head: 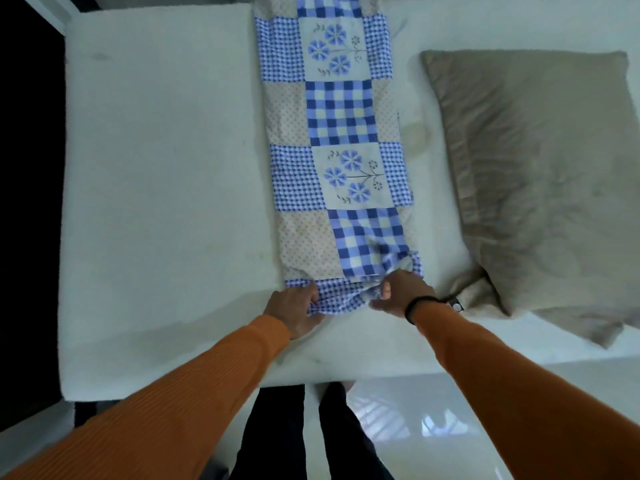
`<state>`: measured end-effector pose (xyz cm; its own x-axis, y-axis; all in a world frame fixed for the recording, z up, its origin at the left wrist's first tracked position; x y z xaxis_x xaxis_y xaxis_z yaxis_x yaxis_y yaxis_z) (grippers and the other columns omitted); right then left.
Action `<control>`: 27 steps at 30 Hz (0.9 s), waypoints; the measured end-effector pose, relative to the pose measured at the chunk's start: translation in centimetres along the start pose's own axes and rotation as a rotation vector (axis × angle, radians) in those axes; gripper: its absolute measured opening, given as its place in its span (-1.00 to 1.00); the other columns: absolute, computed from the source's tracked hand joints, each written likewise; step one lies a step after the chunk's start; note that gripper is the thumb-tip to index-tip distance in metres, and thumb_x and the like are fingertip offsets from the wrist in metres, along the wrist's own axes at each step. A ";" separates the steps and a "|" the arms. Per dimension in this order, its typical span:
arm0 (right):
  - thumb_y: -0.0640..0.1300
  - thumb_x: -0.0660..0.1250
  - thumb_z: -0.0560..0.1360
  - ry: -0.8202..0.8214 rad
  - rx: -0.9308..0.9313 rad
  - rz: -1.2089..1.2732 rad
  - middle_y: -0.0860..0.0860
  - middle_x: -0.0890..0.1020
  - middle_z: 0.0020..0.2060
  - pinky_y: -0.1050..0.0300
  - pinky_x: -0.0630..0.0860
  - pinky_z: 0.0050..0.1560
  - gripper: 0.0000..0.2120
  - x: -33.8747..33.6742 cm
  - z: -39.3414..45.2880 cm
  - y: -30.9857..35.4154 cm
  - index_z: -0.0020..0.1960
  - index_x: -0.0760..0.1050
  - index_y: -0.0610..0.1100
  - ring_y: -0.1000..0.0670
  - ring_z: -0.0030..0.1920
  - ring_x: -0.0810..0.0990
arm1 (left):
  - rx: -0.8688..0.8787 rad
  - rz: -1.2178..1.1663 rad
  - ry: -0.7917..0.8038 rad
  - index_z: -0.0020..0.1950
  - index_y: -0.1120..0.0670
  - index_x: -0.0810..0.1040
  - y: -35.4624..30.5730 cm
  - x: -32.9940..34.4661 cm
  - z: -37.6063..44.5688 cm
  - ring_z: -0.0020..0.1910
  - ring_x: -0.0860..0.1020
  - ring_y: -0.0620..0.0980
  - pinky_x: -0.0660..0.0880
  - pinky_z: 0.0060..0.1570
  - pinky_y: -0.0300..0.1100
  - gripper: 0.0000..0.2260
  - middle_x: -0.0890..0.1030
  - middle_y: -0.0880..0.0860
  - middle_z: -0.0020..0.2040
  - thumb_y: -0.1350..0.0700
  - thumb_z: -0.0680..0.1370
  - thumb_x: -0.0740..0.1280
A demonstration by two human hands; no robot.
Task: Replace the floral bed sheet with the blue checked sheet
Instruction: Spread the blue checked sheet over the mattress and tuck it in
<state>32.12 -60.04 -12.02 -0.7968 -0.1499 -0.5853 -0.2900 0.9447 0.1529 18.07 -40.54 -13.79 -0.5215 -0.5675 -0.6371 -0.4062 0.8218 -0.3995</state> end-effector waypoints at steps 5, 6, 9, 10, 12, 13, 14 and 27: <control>0.22 0.50 0.43 -0.517 0.183 0.478 -0.10 0.53 0.07 0.01 0.50 0.10 -0.58 -4.7 -1.0 -2.4 0.08 0.53 -0.06 -0.15 0.09 0.56 | -0.001 -0.058 -0.097 -0.18 0.01 0.55 -2.3 -3.6 0.4 -0.29 0.54 -0.05 0.48 -0.27 -0.15 -0.51 0.61 -0.04 -0.26 -0.42 0.51 0.23; 0.19 0.52 0.41 -0.512 0.213 0.563 -0.11 0.50 0.17 -0.02 0.49 0.17 -0.49 -5.3 -0.9 -2.6 0.21 0.47 -0.05 -0.16 0.16 0.53 | 0.015 -0.071 -0.130 -0.22 0.02 0.55 -2.9 -4.8 0.8 -0.31 0.56 -0.04 0.53 -0.26 -0.13 -0.48 0.61 -0.03 -0.29 -0.41 0.54 0.18; 0.05 0.57 0.42 -0.364 0.316 0.787 -0.04 0.53 0.18 0.09 0.47 0.08 -0.42 -5.9 0.4 -2.7 0.33 0.44 -0.08 -0.11 0.10 0.54 | 0.044 -0.184 -0.243 -0.26 -0.03 0.51 -4.4 -8.4 3.4 -0.30 0.58 0.01 0.60 -0.19 -0.03 -0.53 0.60 0.01 -0.31 -0.33 0.62 0.12; 0.00 0.56 0.43 -0.379 0.342 0.810 -0.06 0.57 0.16 0.12 0.46 0.01 -0.51 -6.3 0.5 -2.6 0.27 0.49 -0.08 -0.08 0.01 0.54 | 0.043 -0.239 -0.265 -0.23 -0.02 0.54 -5.0 -9.5 4.3 -0.29 0.59 0.01 0.61 -0.17 0.00 -0.54 0.61 0.00 -0.29 -0.30 0.62 0.12; -0.08 0.53 0.44 -0.496 0.370 0.794 -0.07 0.65 0.08 0.12 0.47 -0.08 -0.71 -7.3 0.1 -1.9 0.12 0.56 -0.03 -0.06 -0.09 0.55 | 0.031 -0.317 -0.280 -0.12 0.04 0.61 -6.4 -11.4 6.3 -0.22 0.63 0.01 0.63 -0.11 0.01 -0.54 0.67 0.03 -0.18 -0.28 0.63 0.15; -0.11 0.49 0.44 -0.550 0.363 0.770 -0.05 0.67 0.03 0.12 0.47 -0.10 -0.77 -7.7 -0.3 -1.3 0.07 0.57 -0.01 -0.08 -0.08 0.58 | 0.018 -0.338 -0.276 -0.03 0.06 0.63 -7.1 -12.2 7.2 -0.18 0.64 0.01 0.63 -0.07 0.00 -0.55 0.70 0.05 -0.10 -0.27 0.63 0.16; -0.13 0.46 0.45 -0.590 0.343 0.744 -0.03 0.67 0.00 0.12 0.47 -0.10 -0.82 -7.8 -0.6 -0.7 0.03 0.57 0.02 -0.10 -0.06 0.61 | 0.003 -0.359 -0.269 0.04 0.06 0.63 -7.9 -12.9 7.9 -0.15 0.65 0.02 0.63 -0.04 -0.01 -0.55 0.70 0.07 -0.04 -0.28 0.63 0.18; -0.22 0.47 0.42 -0.695 -0.237 0.596 0.07 0.50 -0.26 0.04 0.50 -0.16 -0.94 -6.1 -2.9 9.1 -0.17 0.63 -0.09 -0.05 -0.18 0.52 | -0.213 -0.593 -0.297 -0.05 0.16 0.59 -8.0 -14.8 11.4 -0.17 0.58 0.08 0.49 -0.10 -0.09 -0.78 0.60 0.08 -0.18 0.01 0.64 0.32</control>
<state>32.84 -51.40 -4.79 -0.3760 0.6180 -0.6904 -0.0980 0.7144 0.6928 37.59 -38.14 -8.73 0.0484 -0.8547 -0.5168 -0.7136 0.3324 -0.6167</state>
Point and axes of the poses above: each hand's wrist, its own z-axis towards the middle knuckle, its own x-axis out of the palm, y = z × x, the point moved 6 cm from there along z, towards the middle knuckle
